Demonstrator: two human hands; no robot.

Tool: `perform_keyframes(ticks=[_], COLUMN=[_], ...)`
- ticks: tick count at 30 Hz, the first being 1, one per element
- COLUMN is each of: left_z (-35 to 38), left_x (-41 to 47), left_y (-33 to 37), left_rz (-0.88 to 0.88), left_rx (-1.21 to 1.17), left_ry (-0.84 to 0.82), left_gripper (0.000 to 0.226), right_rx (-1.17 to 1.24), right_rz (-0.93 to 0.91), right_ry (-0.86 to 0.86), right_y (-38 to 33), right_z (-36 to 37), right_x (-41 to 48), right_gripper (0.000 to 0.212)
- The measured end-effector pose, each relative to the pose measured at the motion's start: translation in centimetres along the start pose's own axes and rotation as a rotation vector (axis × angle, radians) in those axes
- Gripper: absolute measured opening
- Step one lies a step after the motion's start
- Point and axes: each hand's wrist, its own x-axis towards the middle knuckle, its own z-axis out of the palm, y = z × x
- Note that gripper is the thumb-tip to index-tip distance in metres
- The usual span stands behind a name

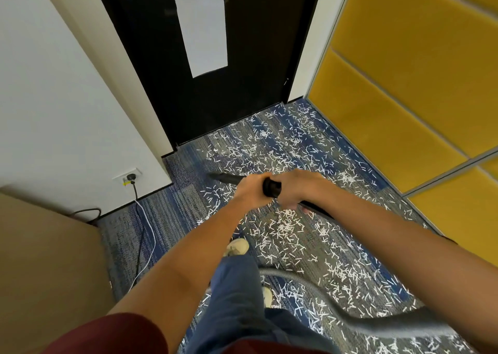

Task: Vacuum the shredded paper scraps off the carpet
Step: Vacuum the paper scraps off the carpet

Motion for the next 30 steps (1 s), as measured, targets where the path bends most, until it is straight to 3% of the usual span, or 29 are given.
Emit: perform_keyframes(ticks=[6, 13, 19, 24, 30], left_z=[-2.9, -5.9, -7.6, -8.7, -10.0], left_x=[4.0, 8.8, 11.2, 12.3, 13.3], left_y=[-1.5, -5.3, -7.6, -8.5, -8.2], left_rz=[-0.015, -0.021, -0.041, -0.067, -0.091], left_rx=[-0.063, -0.091, -0.074, -0.112, -0.163], left_ry=[0.005, 0.014, -0.005, 0.057, 0.091], left_gripper=[0.027, 0.041, 0.034, 0.036, 0.039], right_rx=[0.071, 0.039, 0.05, 0.026, 0.109], right_rz=[0.031, -0.064, -0.08, -0.1, -0.102], right_ry=[0.014, 0.04, -0.017, -0.023, -0.144], right_y=[-1.5, -4.4, -6.3, -7.4, -6.6], right_z=[-3.0, -6.6, -8.5, -10.5, -13.4], right_x=[3.4, 7.5, 10.6, 11.8, 11.7], right_gripper=[0.066, 0.07, 0.078, 0.066, 0.068])
